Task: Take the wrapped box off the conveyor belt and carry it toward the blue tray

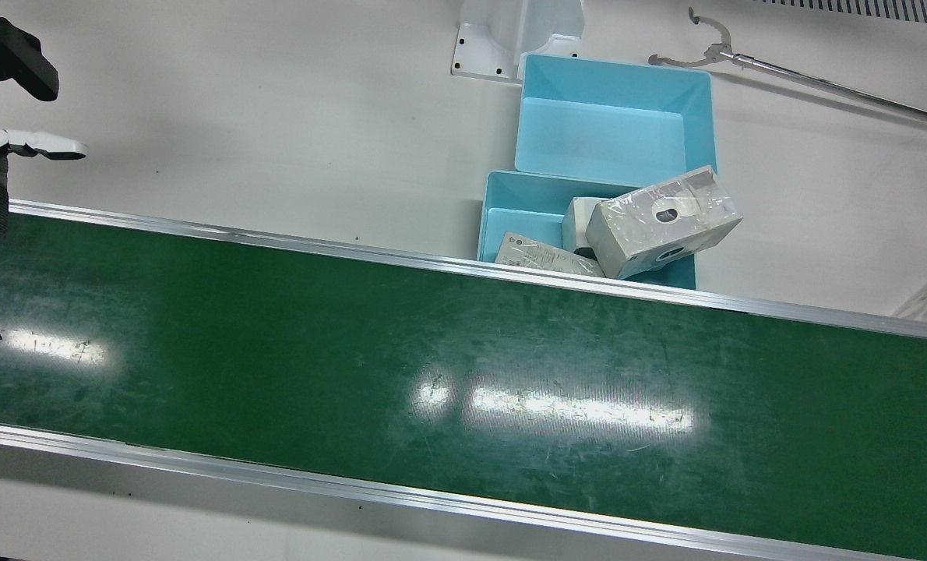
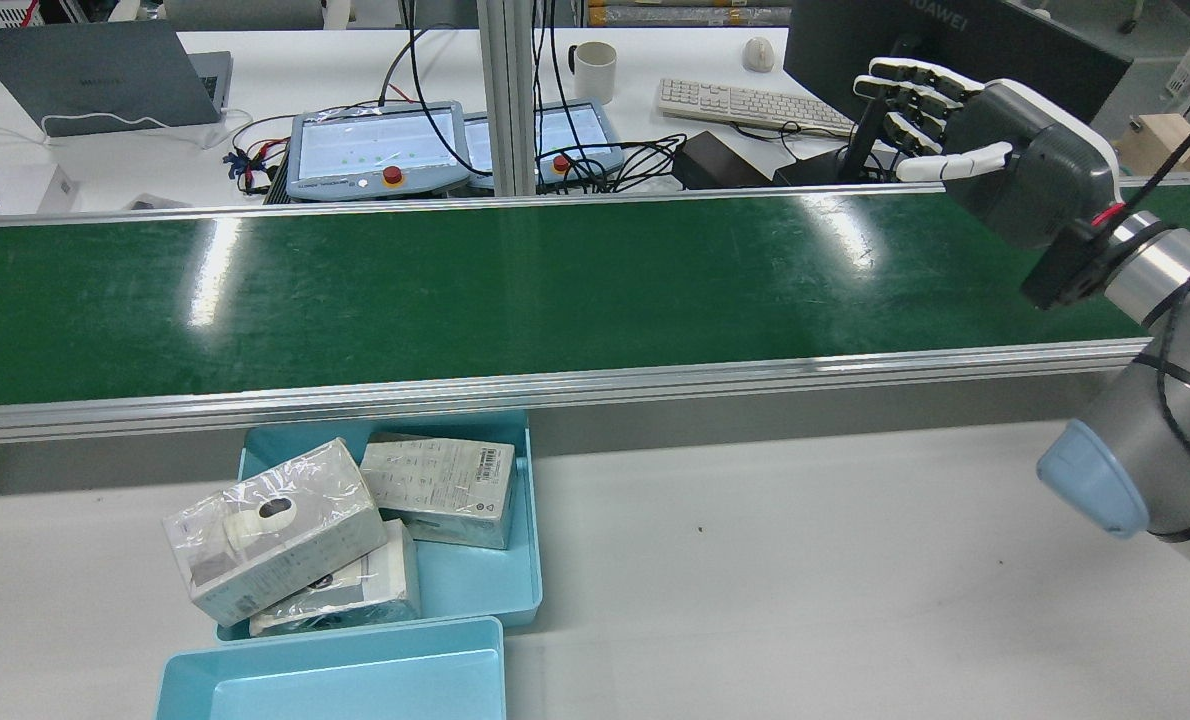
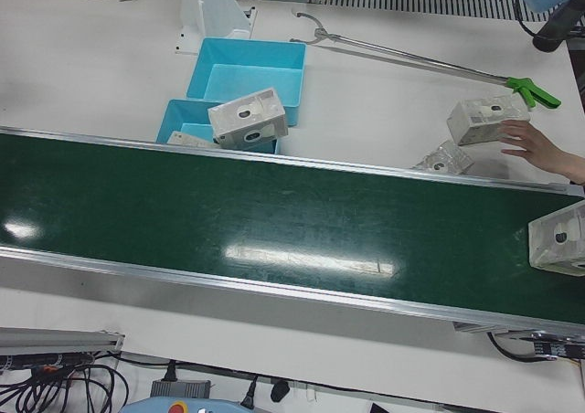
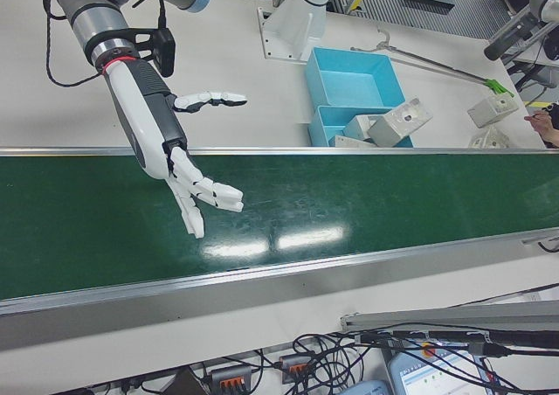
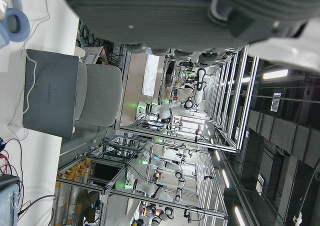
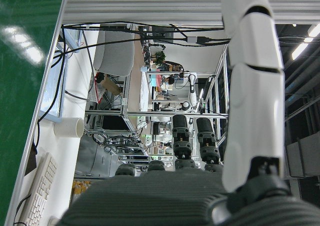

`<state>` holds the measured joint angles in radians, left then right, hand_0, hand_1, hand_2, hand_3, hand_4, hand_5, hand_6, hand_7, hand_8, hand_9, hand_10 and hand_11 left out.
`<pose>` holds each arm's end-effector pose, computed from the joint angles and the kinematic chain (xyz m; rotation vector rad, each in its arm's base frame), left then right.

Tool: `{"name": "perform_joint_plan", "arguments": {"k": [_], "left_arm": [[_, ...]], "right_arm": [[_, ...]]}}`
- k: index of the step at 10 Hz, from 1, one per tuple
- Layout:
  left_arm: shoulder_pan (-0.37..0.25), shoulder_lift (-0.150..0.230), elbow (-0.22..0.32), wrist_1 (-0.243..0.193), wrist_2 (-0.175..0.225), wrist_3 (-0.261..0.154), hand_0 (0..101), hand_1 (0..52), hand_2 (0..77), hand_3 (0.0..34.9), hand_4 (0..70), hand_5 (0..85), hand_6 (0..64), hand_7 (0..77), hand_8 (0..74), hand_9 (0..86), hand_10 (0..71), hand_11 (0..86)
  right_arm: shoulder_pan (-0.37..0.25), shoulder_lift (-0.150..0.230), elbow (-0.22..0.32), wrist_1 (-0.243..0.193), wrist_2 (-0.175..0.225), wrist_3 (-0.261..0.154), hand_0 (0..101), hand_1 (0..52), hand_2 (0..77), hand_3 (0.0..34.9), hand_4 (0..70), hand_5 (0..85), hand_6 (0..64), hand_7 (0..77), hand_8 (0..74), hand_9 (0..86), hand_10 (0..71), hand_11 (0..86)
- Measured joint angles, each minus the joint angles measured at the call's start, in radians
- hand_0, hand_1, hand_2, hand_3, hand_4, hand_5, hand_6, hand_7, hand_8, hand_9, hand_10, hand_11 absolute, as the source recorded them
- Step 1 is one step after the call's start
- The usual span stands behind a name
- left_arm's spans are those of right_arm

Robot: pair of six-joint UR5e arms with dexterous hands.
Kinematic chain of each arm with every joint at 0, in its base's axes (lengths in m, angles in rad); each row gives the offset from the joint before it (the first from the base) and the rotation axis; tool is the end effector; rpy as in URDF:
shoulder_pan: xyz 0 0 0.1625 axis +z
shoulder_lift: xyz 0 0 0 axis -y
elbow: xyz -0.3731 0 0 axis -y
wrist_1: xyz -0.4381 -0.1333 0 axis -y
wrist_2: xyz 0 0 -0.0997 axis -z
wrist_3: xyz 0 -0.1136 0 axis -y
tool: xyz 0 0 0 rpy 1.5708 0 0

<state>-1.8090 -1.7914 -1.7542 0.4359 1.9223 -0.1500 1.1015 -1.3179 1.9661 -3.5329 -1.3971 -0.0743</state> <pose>-0.2302 -0.5491 0.4574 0.2961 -2.1442 2.2297 -0.1242 -0.5830 0.3272 -0.3045 -2.3212 1.7899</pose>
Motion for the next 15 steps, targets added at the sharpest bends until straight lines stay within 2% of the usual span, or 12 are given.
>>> {"name": "perform_joint_plan", "arguments": {"k": [1,2,3,8,15], "left_arm": [[0.0,0.0,0.0,0.0,0.0,0.0,0,0.0,1.1,0.0,0.0,1.1,0.0,0.5,0.5,0.0,0.0,0.0],[0.0,0.0,0.0,0.0,0.0,0.0,0,0.0,1.1,0.0,0.0,1.1,0.0,0.5,0.5,0.0,0.5,0.0],[0.0,0.0,0.0,0.0,0.0,0.0,0,0.0,1.1,0.0,0.0,1.1,0.0,0.5,0.5,0.0,0.0,0.0],[0.0,0.0,0.0,0.0,0.0,0.0,0,0.0,1.1,0.0,0.0,1.1,0.0,0.5,0.5,0.0,0.5,0.0],[0.0,0.0,0.0,0.0,0.0,0.0,0,0.0,0.5,0.0,0.0,1.1,0.0,0.5,0.5,0.0,0.0,0.0]], "right_arm": [[0.005,-0.002,0.003,0.0,-0.001,0.002,48,15.3,13.6,6.7,8.2,20.7,4.9,16.9,0.0,3.8,0.0,1.6],[0.011,-0.004,0.004,0.001,-0.006,0.003,48,15.3,13.1,6.6,7.1,20.7,2.2,16.9,0.0,3.3,0.0,1.6],[0.017,-0.005,0.004,0.001,-0.013,0.004,48,14.7,13.1,5.4,7.1,20.7,4.4,16.9,0.0,4.4,0.0,1.6],[0.026,-0.009,0.003,0.014,-0.026,0.005,48,13.6,11.4,5.6,10.9,21.3,4.9,18.0,0.0,5.4,0.0,1.6],[0.031,-0.009,0.001,0.016,-0.026,0.005,48,13.1,12.0,5.4,10.9,21.3,4.9,18.0,0.0,5.4,0.0,1.6]]}}
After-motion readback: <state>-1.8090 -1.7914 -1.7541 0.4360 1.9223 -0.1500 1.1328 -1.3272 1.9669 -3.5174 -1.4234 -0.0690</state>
